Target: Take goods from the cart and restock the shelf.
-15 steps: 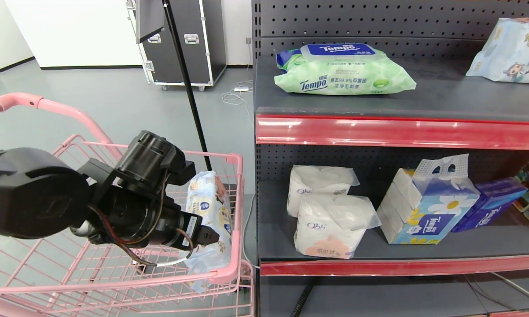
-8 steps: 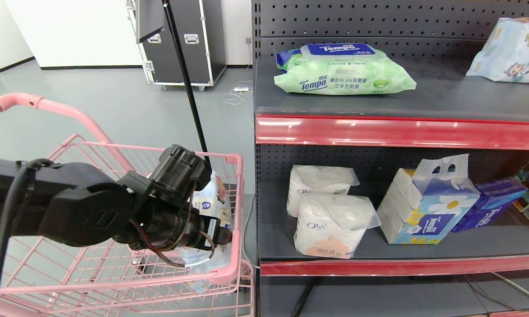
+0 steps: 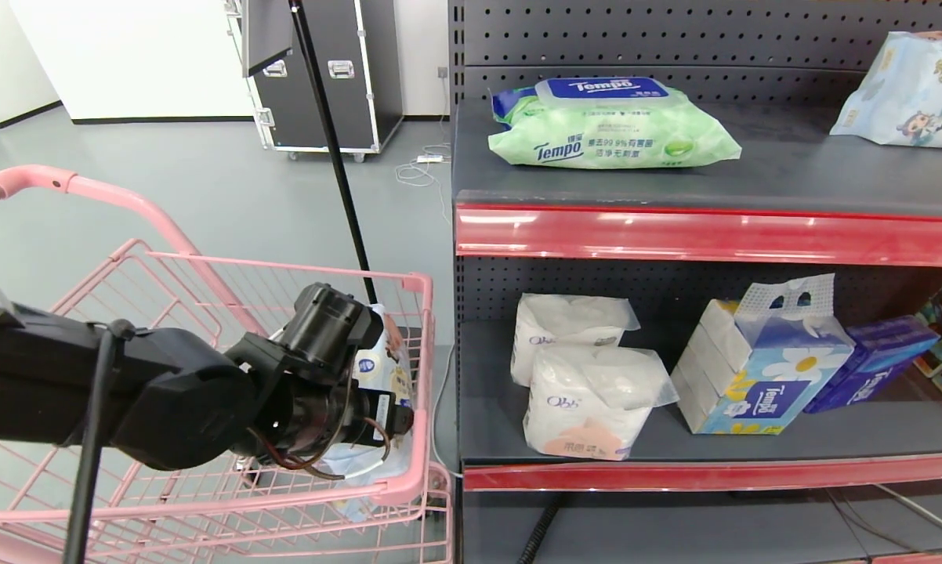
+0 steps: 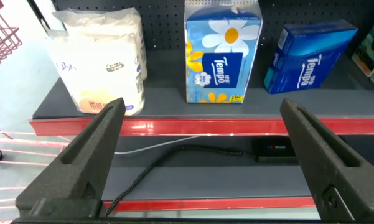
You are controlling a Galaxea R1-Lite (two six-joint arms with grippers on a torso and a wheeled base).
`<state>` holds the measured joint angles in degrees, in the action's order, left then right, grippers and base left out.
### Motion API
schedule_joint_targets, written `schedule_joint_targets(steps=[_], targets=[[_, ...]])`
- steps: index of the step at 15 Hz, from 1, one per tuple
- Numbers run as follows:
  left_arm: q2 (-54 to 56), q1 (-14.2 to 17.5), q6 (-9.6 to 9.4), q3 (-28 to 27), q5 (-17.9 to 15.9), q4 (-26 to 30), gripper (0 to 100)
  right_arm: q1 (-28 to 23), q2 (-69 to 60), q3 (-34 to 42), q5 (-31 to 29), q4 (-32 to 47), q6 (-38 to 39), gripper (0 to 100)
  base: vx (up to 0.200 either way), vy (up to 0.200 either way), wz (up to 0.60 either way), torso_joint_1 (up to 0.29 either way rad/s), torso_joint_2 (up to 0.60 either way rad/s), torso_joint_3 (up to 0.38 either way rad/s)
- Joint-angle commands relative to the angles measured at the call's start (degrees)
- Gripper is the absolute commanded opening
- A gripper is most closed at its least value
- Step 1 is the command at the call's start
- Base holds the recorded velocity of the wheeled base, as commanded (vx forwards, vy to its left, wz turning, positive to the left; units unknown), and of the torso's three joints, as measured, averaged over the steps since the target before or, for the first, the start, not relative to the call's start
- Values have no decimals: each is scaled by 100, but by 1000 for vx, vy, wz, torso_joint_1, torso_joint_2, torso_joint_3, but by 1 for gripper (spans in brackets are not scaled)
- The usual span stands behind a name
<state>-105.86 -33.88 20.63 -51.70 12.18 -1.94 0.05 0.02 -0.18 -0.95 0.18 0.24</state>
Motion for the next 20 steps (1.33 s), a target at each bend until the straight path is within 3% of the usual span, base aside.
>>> schedule_joint_targets(steps=[1, 5, 6, 11, 13, 15, 17, 18, 20], targets=[[-128, 4, 91, 64, 57, -184, 100, 4, -2, 1, -2, -1, -7, 100, 0, 0, 0, 0, 0, 0], [-251, -22, 328, 72, 259, -316, 100, 4, -2, 1, -2, -1, 2, 100, 0, 0, 0, 0, 0, 0], [-251, -22, 354, 99, 259, -316, 0, 4, -2, 1, -2, -1, 2, 100, 0, 0, 0, 0, 0, 0], [-92, -14, 372, 275, 311, -307, 0, 4, -2, 1, -2, -1, -7, 100, 0, 0, 0, 0, 0, 0], [110, 127, 310, 99, 303, -307, 0, 4, -2, 1, -2, -1, -7, 100, 0, 0, 0, 0, 0, 0], [400, 391, 29, -191, 285, -281, 0, 4, -2, 1, -2, -1, 2, 100, 0, 0, 0, 0, 0, 0], [813, 821, -692, -341, 188, -219, 0, 4, -2, 1, -2, -1, -7, 100, 0, 0, 0, 0, 0, 0], [962, 962, -850, -411, 92, -219, 0, 4, -2, 1, -2, -1, -7, 100, 0, 0, 0, 0, 0, 0], [1147, 1050, -876, -508, 48, -202, 0, 4, -2, 1, -2, -1, -7, 100, 0, 0, 0, 0, 0, 0]])
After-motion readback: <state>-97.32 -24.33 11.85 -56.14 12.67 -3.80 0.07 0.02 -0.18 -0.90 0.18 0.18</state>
